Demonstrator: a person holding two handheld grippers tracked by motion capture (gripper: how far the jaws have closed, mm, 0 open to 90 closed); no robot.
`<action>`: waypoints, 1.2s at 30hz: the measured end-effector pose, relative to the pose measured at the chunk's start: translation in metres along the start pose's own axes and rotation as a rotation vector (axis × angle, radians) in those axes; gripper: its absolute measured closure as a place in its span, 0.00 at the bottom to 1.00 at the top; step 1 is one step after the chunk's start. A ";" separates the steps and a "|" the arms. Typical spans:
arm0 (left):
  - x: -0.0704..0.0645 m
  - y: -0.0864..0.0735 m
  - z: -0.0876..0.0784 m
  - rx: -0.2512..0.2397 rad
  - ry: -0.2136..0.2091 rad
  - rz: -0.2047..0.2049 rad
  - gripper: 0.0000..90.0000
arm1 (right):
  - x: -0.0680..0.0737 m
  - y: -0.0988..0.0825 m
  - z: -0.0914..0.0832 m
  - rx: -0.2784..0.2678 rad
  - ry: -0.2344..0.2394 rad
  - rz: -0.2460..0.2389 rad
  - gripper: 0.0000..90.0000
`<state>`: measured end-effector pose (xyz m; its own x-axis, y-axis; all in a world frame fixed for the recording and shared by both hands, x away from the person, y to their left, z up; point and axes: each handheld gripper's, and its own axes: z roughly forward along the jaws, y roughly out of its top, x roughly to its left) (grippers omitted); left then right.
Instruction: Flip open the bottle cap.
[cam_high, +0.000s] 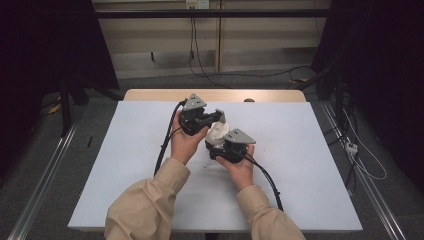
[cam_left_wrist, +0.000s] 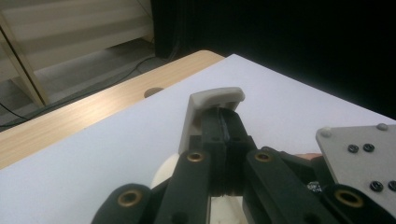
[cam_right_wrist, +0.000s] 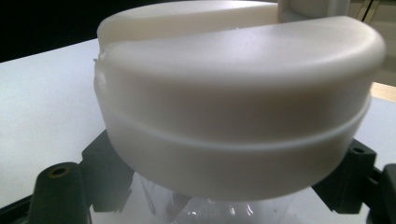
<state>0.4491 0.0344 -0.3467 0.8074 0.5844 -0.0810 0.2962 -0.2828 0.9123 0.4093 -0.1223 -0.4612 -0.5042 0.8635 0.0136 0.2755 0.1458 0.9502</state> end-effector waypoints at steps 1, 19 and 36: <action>0.000 0.001 0.000 0.001 0.004 0.006 1.00 | 0.000 0.000 0.000 0.000 0.001 0.001 0.22; 0.002 0.006 0.006 -0.003 0.007 0.013 1.00 | 0.000 0.000 0.000 -0.001 0.000 -0.001 0.22; 0.002 0.012 0.011 -0.005 0.008 0.024 1.00 | 0.000 0.000 0.000 0.002 0.001 0.001 0.22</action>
<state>0.4598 0.0241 -0.3402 0.8101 0.5836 -0.0556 0.2742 -0.2935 0.9158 0.4095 -0.1226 -0.4612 -0.5048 0.8631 0.0152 0.2780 0.1459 0.9494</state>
